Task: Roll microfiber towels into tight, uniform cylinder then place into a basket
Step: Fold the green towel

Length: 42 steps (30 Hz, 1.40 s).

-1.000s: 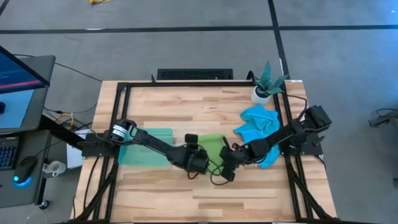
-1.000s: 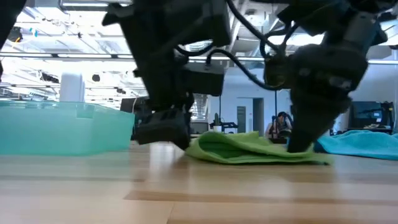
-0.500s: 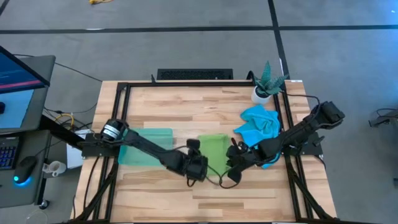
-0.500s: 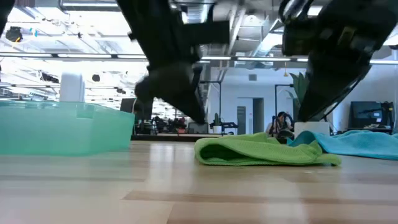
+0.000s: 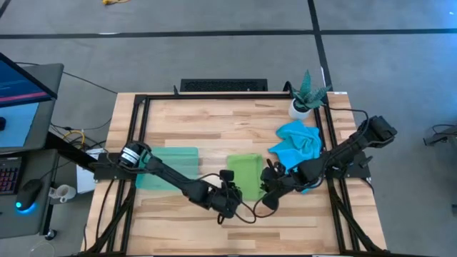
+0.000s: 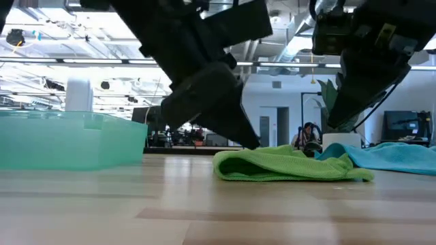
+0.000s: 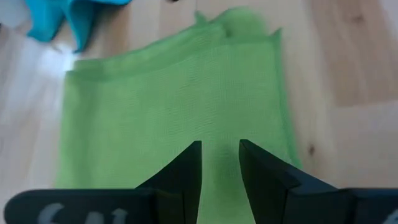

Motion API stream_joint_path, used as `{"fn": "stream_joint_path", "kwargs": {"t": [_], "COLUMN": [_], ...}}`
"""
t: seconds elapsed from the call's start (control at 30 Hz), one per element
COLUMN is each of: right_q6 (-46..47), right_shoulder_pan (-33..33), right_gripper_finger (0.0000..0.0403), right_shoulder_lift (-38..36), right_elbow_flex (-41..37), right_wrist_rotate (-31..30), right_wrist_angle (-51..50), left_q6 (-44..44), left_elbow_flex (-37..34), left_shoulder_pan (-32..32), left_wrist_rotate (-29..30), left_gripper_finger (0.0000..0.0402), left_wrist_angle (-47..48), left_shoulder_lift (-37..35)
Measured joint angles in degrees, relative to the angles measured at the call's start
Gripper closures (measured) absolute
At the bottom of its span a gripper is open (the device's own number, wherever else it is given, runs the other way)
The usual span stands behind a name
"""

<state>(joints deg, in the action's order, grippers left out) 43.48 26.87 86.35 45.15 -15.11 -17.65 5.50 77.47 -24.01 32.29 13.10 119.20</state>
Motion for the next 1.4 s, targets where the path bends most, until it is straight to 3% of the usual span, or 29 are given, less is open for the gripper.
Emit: {"fn": "stream_joint_path", "kwargs": {"t": [0.3,0.57,0.73,1.03,1.4], "right_q6": [-0.5,-3.6,-8.9,-10.1,-10.6], "right_shoulder_pan": [0.0,0.0,0.0,0.0,-0.7], "right_gripper_finger": [0.0326,0.0326,0.0326,0.0326,0.0326], "right_shoulder_lift": [0.2,0.2,0.2,0.2,0.2], "right_elbow_flex": [0.0,0.0,0.0,-2.2,-6.3], "right_wrist_rotate": [-1.5,-3.0,-4.8,-6.0,-6.0], "right_wrist_angle": [0.2,1.7,5.7,8.4,13.4], "left_q6": [3.7,2.1,-0.2,3.7,5.7], "left_elbow_flex": [-4.9,-5.3,-4.2,-2.7,-2.8], "left_shoulder_pan": [0.7,0.7,0.0,-0.1,1.6], "left_wrist_rotate": [-6.6,-7.7,-6.4,6.1,0.9], "left_gripper_finger": [0.0301,0.0301,0.0301,0.0301,0.0301], "left_wrist_angle": [-5.3,-10.4,-10.2,1.4,1.9], "left_shoulder_lift": [0.0,0.0,-0.9,-3.0,-1.9]}}
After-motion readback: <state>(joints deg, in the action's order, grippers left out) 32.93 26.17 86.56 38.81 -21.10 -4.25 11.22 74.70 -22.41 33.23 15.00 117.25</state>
